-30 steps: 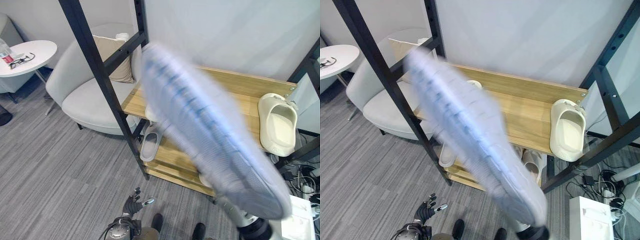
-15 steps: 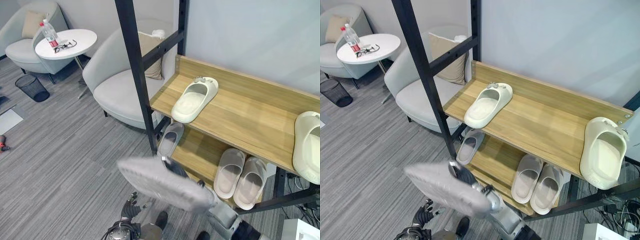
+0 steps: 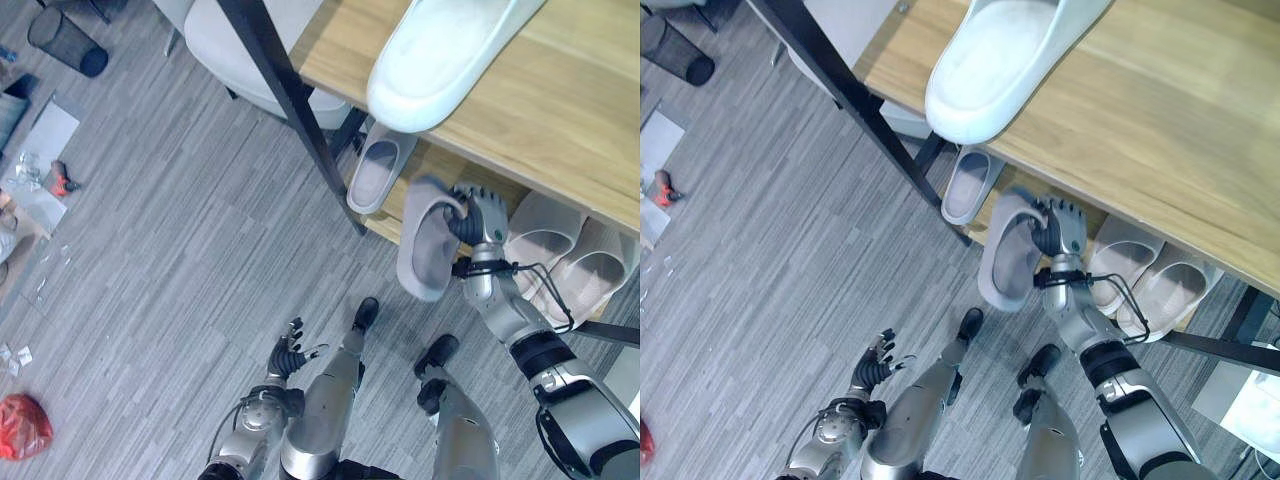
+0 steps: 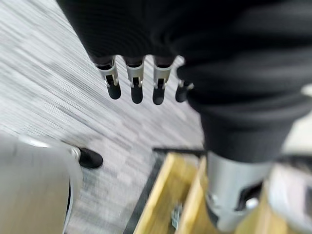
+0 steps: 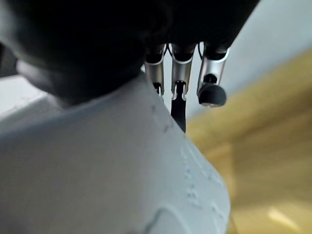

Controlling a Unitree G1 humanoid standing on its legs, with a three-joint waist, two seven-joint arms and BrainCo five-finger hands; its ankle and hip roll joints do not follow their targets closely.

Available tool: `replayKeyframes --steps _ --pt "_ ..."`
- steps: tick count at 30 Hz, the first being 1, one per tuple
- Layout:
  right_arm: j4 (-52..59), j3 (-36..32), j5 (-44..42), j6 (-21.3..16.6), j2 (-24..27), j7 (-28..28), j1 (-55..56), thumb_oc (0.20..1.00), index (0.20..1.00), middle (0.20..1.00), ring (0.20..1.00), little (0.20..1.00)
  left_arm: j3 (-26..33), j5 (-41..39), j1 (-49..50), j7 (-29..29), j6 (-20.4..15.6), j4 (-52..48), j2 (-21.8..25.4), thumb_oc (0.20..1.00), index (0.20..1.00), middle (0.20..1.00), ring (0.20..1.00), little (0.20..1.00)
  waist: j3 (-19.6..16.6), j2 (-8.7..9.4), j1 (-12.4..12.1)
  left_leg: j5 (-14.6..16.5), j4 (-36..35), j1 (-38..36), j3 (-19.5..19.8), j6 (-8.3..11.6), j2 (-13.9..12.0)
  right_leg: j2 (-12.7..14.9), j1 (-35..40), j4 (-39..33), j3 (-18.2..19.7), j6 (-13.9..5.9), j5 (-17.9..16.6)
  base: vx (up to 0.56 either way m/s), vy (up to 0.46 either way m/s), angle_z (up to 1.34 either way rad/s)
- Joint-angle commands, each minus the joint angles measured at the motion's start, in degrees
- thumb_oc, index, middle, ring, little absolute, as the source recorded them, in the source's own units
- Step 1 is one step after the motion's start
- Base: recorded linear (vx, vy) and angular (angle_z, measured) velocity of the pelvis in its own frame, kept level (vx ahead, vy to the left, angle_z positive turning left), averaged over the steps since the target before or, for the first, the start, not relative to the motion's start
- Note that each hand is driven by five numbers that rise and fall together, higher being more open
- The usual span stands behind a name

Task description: Arrange the slippers neatly on the shoe rack.

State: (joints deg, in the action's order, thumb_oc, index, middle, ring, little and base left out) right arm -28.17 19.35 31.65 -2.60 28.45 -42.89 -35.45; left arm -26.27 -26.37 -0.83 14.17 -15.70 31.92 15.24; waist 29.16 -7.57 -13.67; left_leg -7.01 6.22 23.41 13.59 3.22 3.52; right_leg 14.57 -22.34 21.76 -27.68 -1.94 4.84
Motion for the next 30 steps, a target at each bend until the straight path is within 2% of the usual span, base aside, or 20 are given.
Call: replayKeyframes --steps 1,2,4,6,7,10,14,17,22,26,30 --pt "2.5 -0.4 2.5 1.5 5.2 -5.1 -2.1 0.200 0.200 0.200 0.200 0.200 0.3 -1.2 1.4 0.5 -2.9 -1.6 1.1 1.000 1.000 1.000 1.000 1.000 -3.8 2.58 -0.7 8.3 10.6 5.6 -3.5 0.12 0.5 1.6 0.4 0.9 4.9 -5.16 2.9 0.02 0.030 0.17" --pt "-0.7 0.1 2.9 2.8 8.4 -5.9 -5.4 0.200 0.200 0.200 0.200 0.200 0.4 -1.9 1.3 0.2 -3.2 -1.3 1.2 1.000 1.000 1.000 1.000 1.000 -3.3 2.49 -1.0 9.0 12.9 8.2 -3.4 -0.09 1.0 2.4 -2.4 4.1 5.4 -5.04 3.8 -0.05 0.047 0.14" --pt "-0.9 0.3 2.8 2.7 8.4 -6.0 -5.6 0.200 0.200 0.200 0.200 0.200 0.5 -1.9 1.2 0.2 -3.2 -1.3 1.1 1.000 1.000 1.000 1.000 1.000 -3.4 2.57 -0.9 9.1 13.2 8.7 -3.5 -0.12 1.1 2.5 -2.9 4.4 5.5 -5.05 4.0 -0.03 0.024 0.10" --pt "-8.2 2.6 2.3 4.2 12.5 -7.3 -11.0 0.200 0.200 0.200 0.200 0.200 0.6 -2.7 0.6 0.2 -3.6 -0.8 1.3 1.000 1.000 1.000 1.000 1.000 -3.1 2.68 -1.4 10.1 16.8 13.3 -3.3 -0.37 1.8 3.5 -7.6 8.9 6.2 -4.63 5.5 -0.04 0.027 0.08" --pt "-8.2 2.7 2.3 4.2 12.5 -7.3 -11.0 0.200 0.200 0.200 0.200 0.200 0.6 -2.7 0.6 0.2 -3.6 -0.8 1.3 1.000 1.000 1.000 1.000 1.000 -3.1 2.70 -1.4 10.1 16.9 13.4 -3.3 -0.37 1.8 3.5 -7.7 9.0 6.2 -4.63 5.5 -0.04 0.038 0.13" --pt "-16.8 6.1 0.6 5.6 17.2 -8.6 -17.3 0.200 0.200 0.200 0.200 0.200 0.6 -4.7 0.2 0.4 -4.3 -2.2 1.9 1.000 1.000 1.000 1.000 1.000 -2.7 2.87 -1.8 10.7 21.0 19.8 -3.3 -0.74 2.7 4.7 -14.4 14.5 7.5 -4.01 7.0 -0.03 0.044 0.12" --pt "-22.9 8.7 -1.5 5.3 18.3 -8.7 -20.8 0.200 0.200 0.200 0.200 0.200 0.3 -5.8 0.1 0.2 -4.2 -2.8 2.3 1.000 1.000 1.000 1.000 1.000 -2.4 2.66 -2.3 11.2 23.3 23.1 -3.2 -1.03 3.4 5.6 -18.0 17.3 8.0 -3.74 8.0 -0.01 0.018 0.04" --pt "-26.9 10.8 -3.0 4.8 16.8 -8.8 -23.3 0.200 0.200 0.200 0.200 0.200 -0.2 -6.3 -0.7 0.2 -4.0 -2.0 2.0 1.000 1.000 1.000 1.000 1.000 -2.4 2.45 -2.4 11.9 25.7 25.8 -3.2 -1.38 4.2 6.6 -21.0 20.8 8.7 -3.37 9.5 0.00 0.006 0.02" --pt "-26.9 12.3 -3.1 4.7 14.5 -8.7 -25.4 0.200 0.200 0.200 0.200 0.200 -0.9 -6.0 -2.1 0.6 -4.2 -1.5 1.6 1.000 1.000 1.000 1.000 1.000 -2.4 2.29 -2.5 12.3 27.5 27.9 -3.2 -1.81 5.0 7.2 -23.1 22.4 9.2 -3.26 9.9 0.01 0.027 0.07" --pt "-29.1 13.0 -3.4 4.8 11.6 -9.6 -28.0 0.200 0.200 0.200 0.200 0.200 -2.1 -5.7 -2.1 1.1 -4.8 -2.9 2.0 1.000 1.000 1.000 1.000 1.000 -2.3 1.51 -3.4 12.1 27.6 29.3 -2.8 -2.21 5.9 8.1 -24.5 23.1 9.2 -3.38 9.9 -0.01 0.024 0.05" --pt "-31.0 15.5 -3.3 4.5 11.6 -9.6 -31.1 0.200 0.200 0.200 0.200 0.200 -2.7 -5.5 -2.0 1.1 -4.9 -3.5 2.5 1.000 1.000 1.000 1.000 1.000 -2.1 1.13 -4.7 11.7 27.2 29.8 -2.5 -2.31 6.3 8.5 -25.1 23.1 9.1 -3.67 9.9 0.00 0.003 0.03"
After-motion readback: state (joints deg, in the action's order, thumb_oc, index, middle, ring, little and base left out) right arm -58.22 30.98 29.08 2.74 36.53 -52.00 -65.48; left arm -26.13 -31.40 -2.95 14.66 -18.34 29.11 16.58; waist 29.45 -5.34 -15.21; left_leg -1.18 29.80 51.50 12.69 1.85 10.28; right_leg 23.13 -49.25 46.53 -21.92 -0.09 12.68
